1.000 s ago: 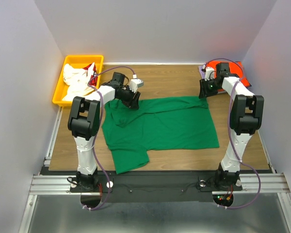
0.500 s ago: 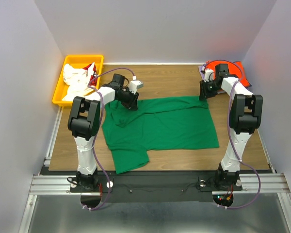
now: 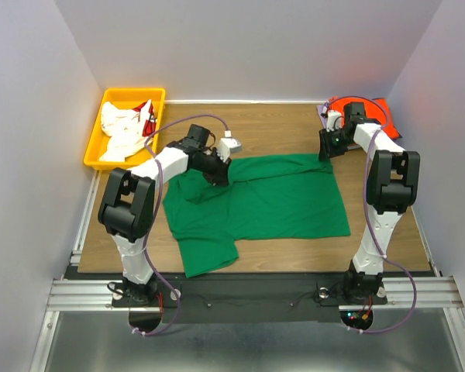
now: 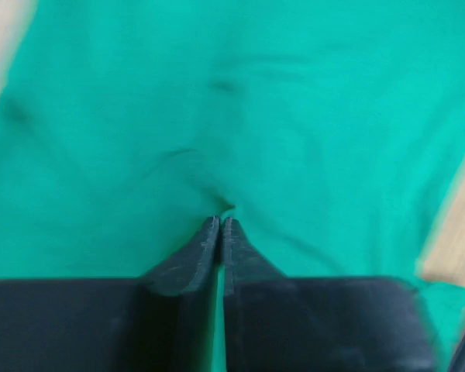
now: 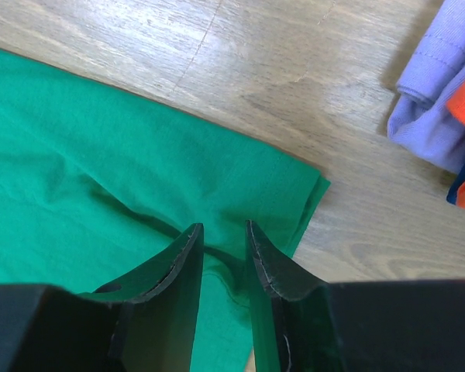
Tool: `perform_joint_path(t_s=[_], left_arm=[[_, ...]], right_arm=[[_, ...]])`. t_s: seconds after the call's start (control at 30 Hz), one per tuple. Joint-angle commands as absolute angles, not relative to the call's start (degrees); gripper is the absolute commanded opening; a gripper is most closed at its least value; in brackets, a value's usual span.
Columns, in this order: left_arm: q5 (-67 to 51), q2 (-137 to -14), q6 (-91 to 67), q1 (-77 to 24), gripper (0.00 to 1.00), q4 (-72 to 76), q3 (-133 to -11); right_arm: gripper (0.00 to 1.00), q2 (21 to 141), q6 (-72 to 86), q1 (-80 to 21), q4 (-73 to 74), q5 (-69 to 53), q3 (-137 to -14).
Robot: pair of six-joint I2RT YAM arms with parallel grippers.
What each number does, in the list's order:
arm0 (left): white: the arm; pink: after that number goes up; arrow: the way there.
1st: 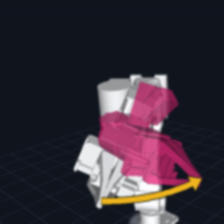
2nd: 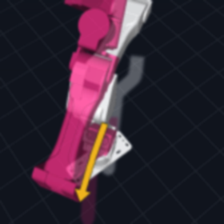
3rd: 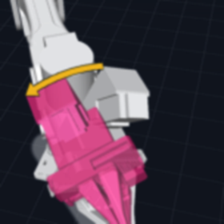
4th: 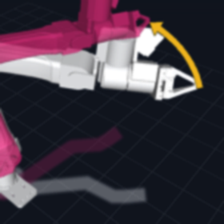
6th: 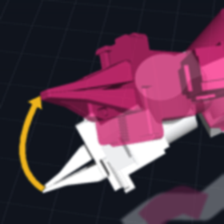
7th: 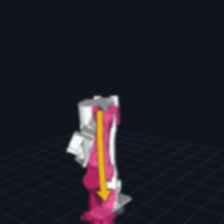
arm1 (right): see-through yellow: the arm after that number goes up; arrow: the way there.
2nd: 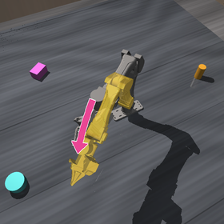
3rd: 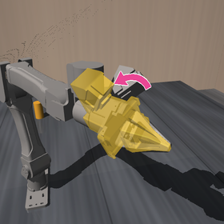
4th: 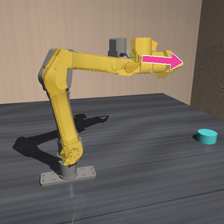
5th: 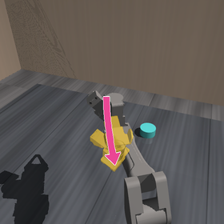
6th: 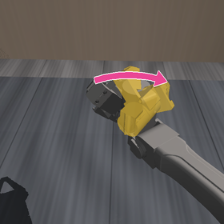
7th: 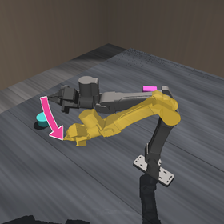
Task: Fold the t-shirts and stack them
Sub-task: Fold the tshirt
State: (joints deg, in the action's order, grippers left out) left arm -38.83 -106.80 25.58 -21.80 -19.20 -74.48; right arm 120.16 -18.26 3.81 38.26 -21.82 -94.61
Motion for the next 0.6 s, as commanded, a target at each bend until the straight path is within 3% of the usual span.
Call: perform_joint_path(t_s=[0.0, 0.03, 0.13, 0.33, 0.57], left_arm=[[-39.9, -102.13, 28.91, -25.83, 0.27, -23.81, -70.41], [-39.47, -101.61, 29.44, -26.19, 0.37, -24.78, -69.88], [-38.67, -99.32, 29.88, -26.02, 0.43, -26.27, -68.64], [-38.06, -92.73, 31.2, -22.51, 0.43, -27.86, -69.25], [-31.91, -96.94, 31.02, -16.61, 0.42, -26.54, -69.79]], right_arm=[[0.34, 119.62, -19.25, 4.22, 38.67, -21.45, -95.89], [0.34, 119.53, -19.25, 4.22, 38.76, -21.36, -95.89], [0.35, 119.27, -19.51, 4.22, 38.93, -21.09, -95.8], [0.34, 118.92, -19.78, 4.22, 39.64, -21.09, -95.89], [0.34, 119.97, -19.6, 4.04, 40.69, -22.15, -96.07]])
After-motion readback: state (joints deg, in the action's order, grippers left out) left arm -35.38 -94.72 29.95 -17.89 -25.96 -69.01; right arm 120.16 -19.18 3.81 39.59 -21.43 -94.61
